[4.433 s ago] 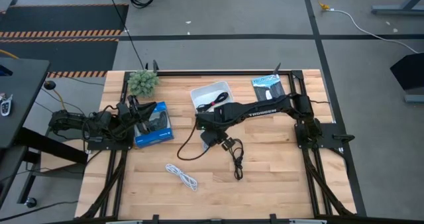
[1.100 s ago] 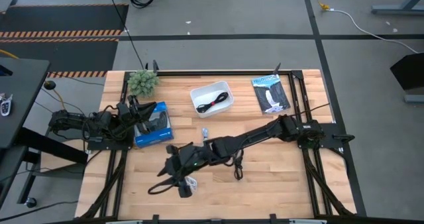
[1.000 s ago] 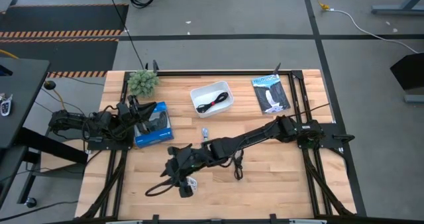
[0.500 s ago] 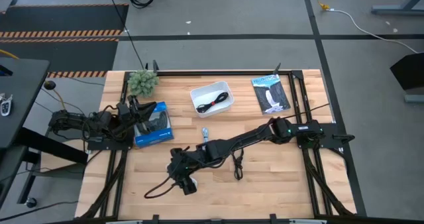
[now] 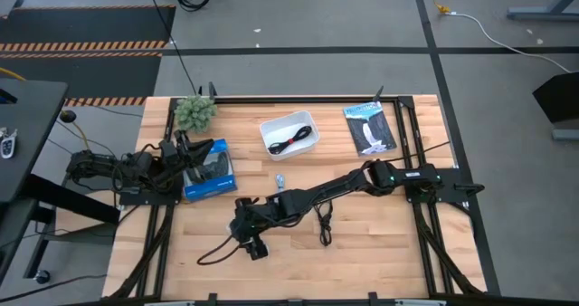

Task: Pick and place USB-C Cables
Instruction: Put the white USB cable into the white bin

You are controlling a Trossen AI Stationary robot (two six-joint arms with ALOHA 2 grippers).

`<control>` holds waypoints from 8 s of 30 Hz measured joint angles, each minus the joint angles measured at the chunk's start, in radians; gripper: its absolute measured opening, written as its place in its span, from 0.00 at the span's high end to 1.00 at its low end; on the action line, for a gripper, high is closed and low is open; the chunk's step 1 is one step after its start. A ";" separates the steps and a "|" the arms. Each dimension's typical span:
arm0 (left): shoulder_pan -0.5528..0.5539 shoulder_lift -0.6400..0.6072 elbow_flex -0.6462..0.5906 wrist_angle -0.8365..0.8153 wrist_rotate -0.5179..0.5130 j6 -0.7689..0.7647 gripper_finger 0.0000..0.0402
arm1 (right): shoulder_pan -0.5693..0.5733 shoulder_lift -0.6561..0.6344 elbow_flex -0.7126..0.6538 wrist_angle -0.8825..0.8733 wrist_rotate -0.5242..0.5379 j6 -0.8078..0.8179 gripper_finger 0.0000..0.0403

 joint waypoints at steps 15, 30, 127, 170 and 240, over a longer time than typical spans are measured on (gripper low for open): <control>0.000 0.000 0.000 -0.002 0.000 0.000 0.89 | 0.006 -0.001 -0.184 0.068 0.051 0.055 0.20; 0.000 0.000 0.000 -0.002 0.000 0.000 0.89 | 0.007 -0.005 -0.234 0.086 0.013 0.066 0.45; 0.000 0.000 0.000 0.000 0.000 0.000 0.89 | -0.246 -0.535 0.163 -0.253 -0.033 -0.196 0.93; 0.000 0.000 0.000 -0.003 0.000 0.000 0.89 | -0.564 -0.575 -0.171 -0.484 0.147 -0.527 0.93; 0.000 0.000 0.000 -0.003 0.000 0.000 0.89 | -0.619 -0.576 -0.875 0.276 0.203 -0.481 0.93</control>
